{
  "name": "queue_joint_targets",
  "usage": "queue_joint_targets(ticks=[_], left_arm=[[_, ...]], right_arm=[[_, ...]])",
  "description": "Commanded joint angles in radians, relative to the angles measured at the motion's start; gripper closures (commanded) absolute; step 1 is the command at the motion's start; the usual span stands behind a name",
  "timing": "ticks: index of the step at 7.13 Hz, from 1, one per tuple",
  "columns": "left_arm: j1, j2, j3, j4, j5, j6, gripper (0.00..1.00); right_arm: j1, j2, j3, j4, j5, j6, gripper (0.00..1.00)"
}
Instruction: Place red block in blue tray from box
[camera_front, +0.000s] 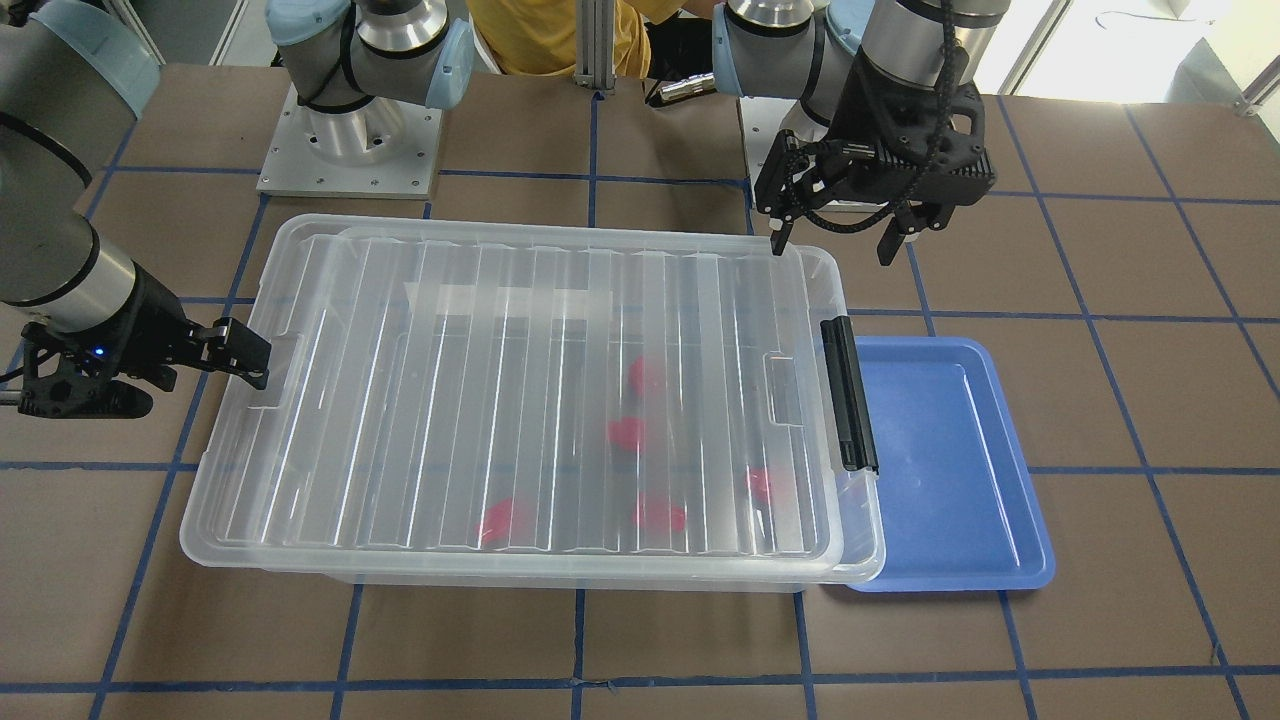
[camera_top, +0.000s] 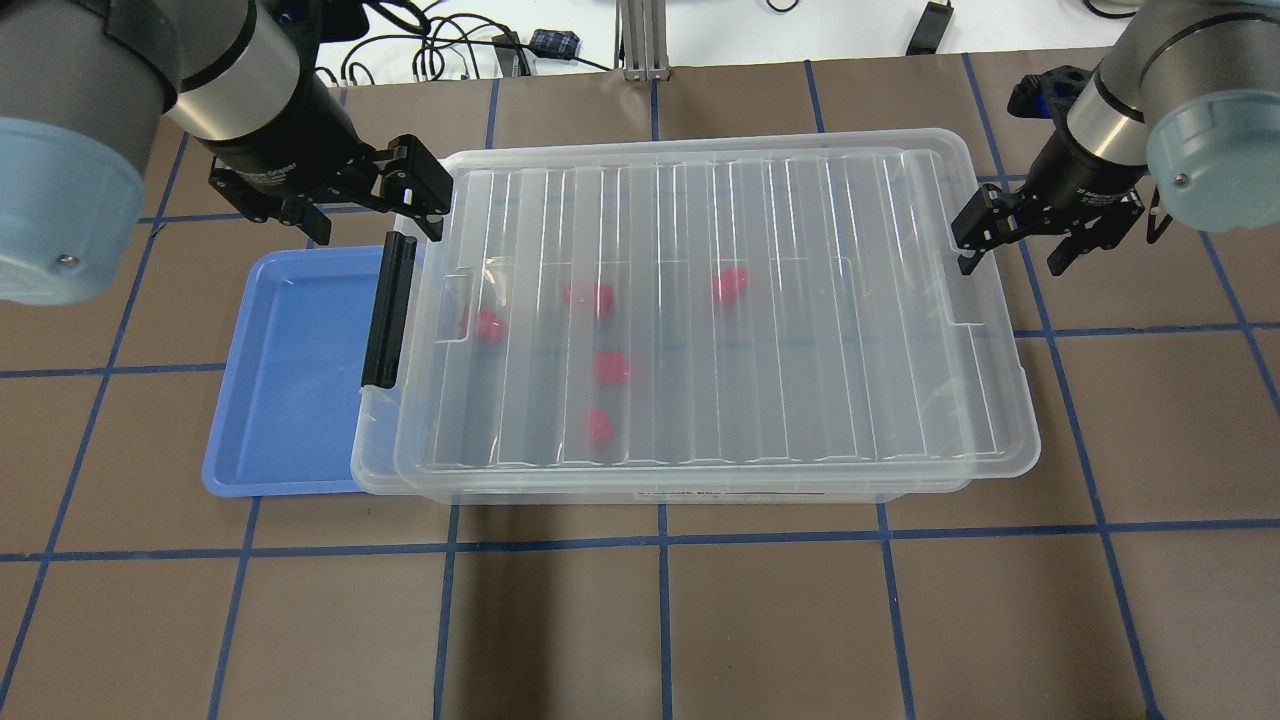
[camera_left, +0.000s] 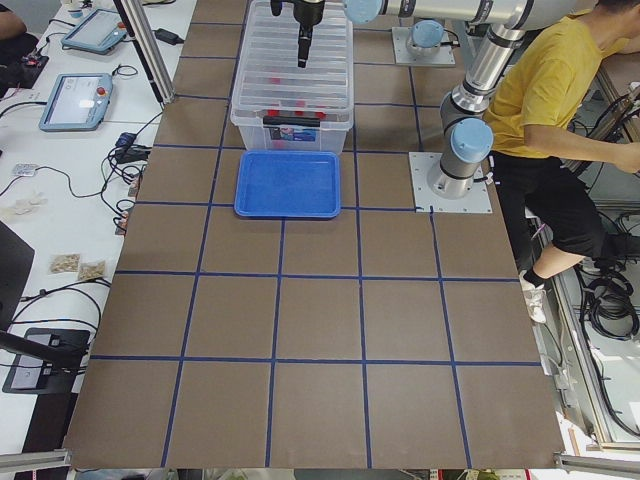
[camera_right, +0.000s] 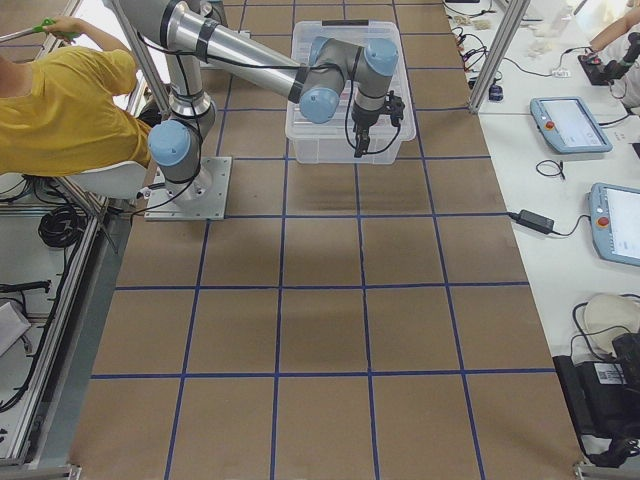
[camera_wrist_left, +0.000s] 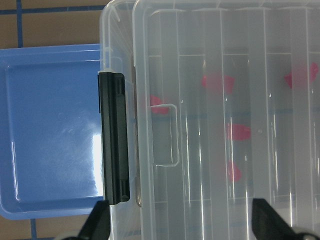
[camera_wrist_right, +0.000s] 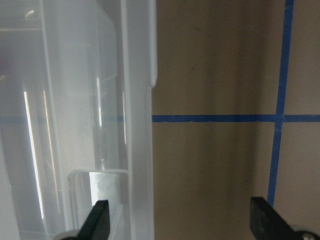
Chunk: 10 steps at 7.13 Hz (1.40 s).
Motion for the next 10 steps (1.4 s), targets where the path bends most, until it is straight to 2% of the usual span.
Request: queue_joint_targets(ticks=[1, 2, 6, 10], left_arm=[[-0.004, -0.001, -0.006, -0.002, 0.003, 0.003, 0.0], [-0.005, 0.0, -0.014, 0.0, 0.005, 0.003, 0.0], [-0.008, -0.003, -0.017, 0.0, -0.003, 0.067, 0.0], [-0.054, -0.024, -0.061, -0.003, 0.006, 0.495, 0.0]], right_arm=[[-0.005, 0.003, 0.001, -0.003, -0.02, -0.002, 0.0], [-0.018, 0.001, 0.001, -0.001, -0.058, -0.006, 0.0], [-0.09, 0.037, -0.013, -0.004, -0.072, -0.105, 0.0], [-0.091, 0.041, -0.016, -0.023, -0.095, -0.141, 0.0]])
